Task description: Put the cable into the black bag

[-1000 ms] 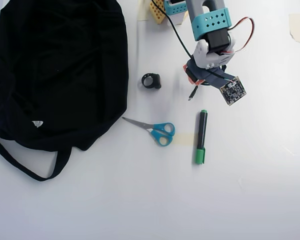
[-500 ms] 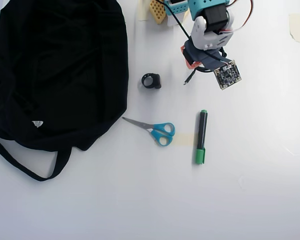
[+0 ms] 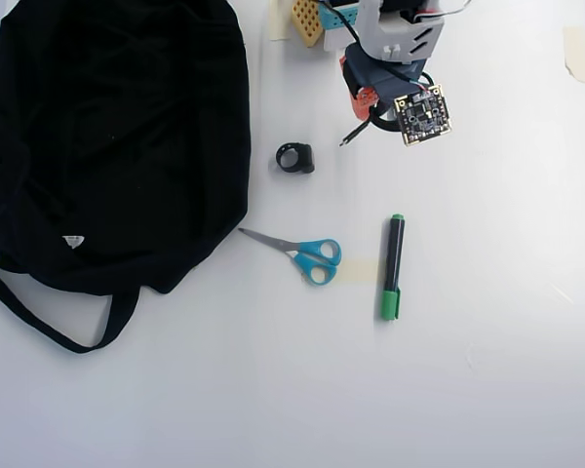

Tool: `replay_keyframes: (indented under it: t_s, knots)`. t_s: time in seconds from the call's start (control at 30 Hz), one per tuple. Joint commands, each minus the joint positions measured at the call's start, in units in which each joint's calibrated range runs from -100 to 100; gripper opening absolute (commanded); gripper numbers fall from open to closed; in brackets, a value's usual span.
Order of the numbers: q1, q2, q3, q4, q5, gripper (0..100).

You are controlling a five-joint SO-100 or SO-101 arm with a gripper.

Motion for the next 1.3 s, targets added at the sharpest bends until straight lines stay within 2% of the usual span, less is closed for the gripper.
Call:
replay_keyframes:
  t_s: [0.0,0.33,0.73,0.93,1.0,1.1,1.23,1.27]
  knots:
    - [4.0,-1.28,-4.89,0.39,0.21,2]
    - [19.64,-1.19,-6.5,-0.21,0.21,2]
    - [39.38,-1.11,-6.5,-10.03,0.31,2]
    - [50.68,-1.11,-6.41,-12.7,-2.05,2]
    - [55.76,-1.03,-5.6,-17.79,-2.41,2]
    - [62.94,7.02,-6.59,-26.83,-2.36,2]
    - [64.66,23.95,-17.1,-27.86,-2.47,3]
    - [64.51,25.53,-17.82,-27.86,-2.47,7]
